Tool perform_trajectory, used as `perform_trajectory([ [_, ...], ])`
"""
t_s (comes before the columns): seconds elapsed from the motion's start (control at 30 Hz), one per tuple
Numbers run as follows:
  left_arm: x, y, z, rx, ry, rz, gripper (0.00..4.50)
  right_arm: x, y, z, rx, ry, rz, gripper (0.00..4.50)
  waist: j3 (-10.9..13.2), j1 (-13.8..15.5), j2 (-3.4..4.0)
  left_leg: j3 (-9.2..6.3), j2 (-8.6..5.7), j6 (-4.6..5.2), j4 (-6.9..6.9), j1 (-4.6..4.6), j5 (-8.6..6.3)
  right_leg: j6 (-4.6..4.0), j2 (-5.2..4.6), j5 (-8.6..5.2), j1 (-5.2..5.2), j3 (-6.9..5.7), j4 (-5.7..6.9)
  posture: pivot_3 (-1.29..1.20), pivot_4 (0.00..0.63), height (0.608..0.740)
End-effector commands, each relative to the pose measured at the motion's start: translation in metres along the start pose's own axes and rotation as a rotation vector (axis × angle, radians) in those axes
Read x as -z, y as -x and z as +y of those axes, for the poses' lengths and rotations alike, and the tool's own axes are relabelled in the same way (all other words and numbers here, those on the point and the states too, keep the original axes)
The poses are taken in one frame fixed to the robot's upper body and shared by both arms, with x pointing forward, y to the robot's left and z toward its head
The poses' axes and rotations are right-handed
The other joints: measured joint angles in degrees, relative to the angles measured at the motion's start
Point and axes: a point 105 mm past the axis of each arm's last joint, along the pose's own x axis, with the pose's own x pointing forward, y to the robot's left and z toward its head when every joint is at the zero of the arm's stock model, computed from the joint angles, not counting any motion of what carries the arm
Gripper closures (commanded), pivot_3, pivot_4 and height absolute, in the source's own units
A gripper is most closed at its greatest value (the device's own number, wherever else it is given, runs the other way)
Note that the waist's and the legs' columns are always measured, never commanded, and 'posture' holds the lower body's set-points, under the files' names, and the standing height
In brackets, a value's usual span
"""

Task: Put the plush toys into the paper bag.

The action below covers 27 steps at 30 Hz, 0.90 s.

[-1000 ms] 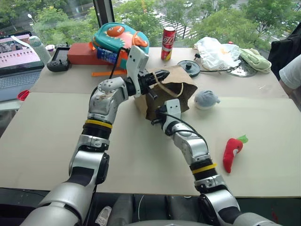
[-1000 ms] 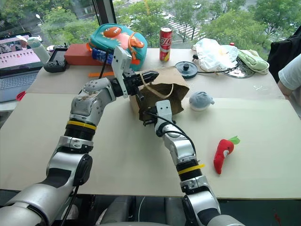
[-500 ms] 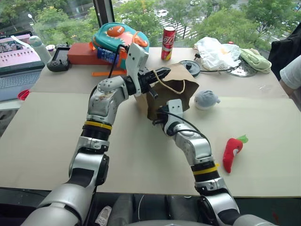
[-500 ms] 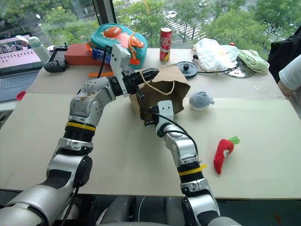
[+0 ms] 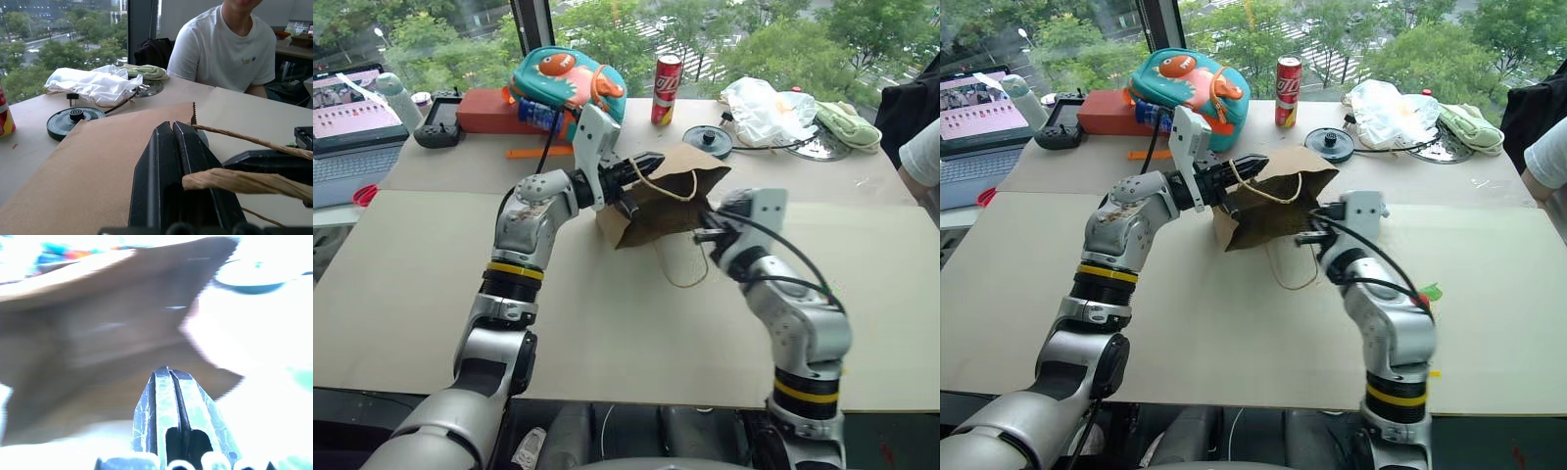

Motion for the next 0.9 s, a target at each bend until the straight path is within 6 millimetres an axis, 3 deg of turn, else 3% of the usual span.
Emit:
perform_trajectory([
  [0.03,-0.014,-0.001,-0.004,0.012,-0.031,-0.039,4.50,-0.028,-0.002,-0.031,0.108,0.004,-0.070,3.10,0.0,-0.2,0.00,0.02,0.01,0.00,0.00,0.02,0.00,0.00,0.01,0.00,0.00,0.01,0.00,0.00,0.150,0.739],
  [0.2,-0.013,-0.001,-0.004,0.007,-0.027,-0.043,4.50,-0.020,-0.029,-0.065,0.196,0.057,0.028,1.40,0.0,-0.2,0.00,0.07,0.03,0.01,-0.09,0.06,0.00,-0.01,0.05,0.00,-0.01,0.09,-0.03,0.00,0.150,0.739],
  [0.33,-0.013,-0.002,-0.005,0.006,-0.021,-0.050,4.50,-0.010,-0.057,-0.069,0.175,0.044,0.094,0.06,0.0,-0.2,0.00,0.13,0.01,0.01,-0.08,0.03,0.00,-0.01,0.02,0.00,-0.01,0.16,-0.07,0.00,0.150,0.739],
  [0.53,-0.014,-0.003,-0.005,-0.002,-0.017,-0.056,4.50,0.010,-0.080,-0.065,0.160,0.019,0.165,0.02,0.0,-0.1,0.01,0.13,0.01,0.01,-0.11,0.02,0.00,-0.01,0.02,0.01,-0.02,0.17,-0.06,0.00,0.150,0.739],
  [0.8,-0.013,-0.002,-0.004,-0.006,-0.020,-0.054,4.50,0.021,-0.087,-0.056,0.125,-0.004,0.168,0.02,0.0,-0.1,0.01,0.12,0.00,0.01,-0.08,0.03,0.00,-0.01,-0.01,0.01,0.01,0.17,-0.05,0.00,0.150,0.739],
  [0.9,-0.012,-0.002,-0.003,-0.008,-0.019,-0.050,4.50,0.018,-0.087,-0.051,0.107,-0.030,0.139,0.73,0.0,-0.5,0.01,0.13,0.01,0.01,-0.09,0.06,0.00,-0.01,0.00,0.01,0.01,0.17,-0.03,0.00,0.150,0.739],
])
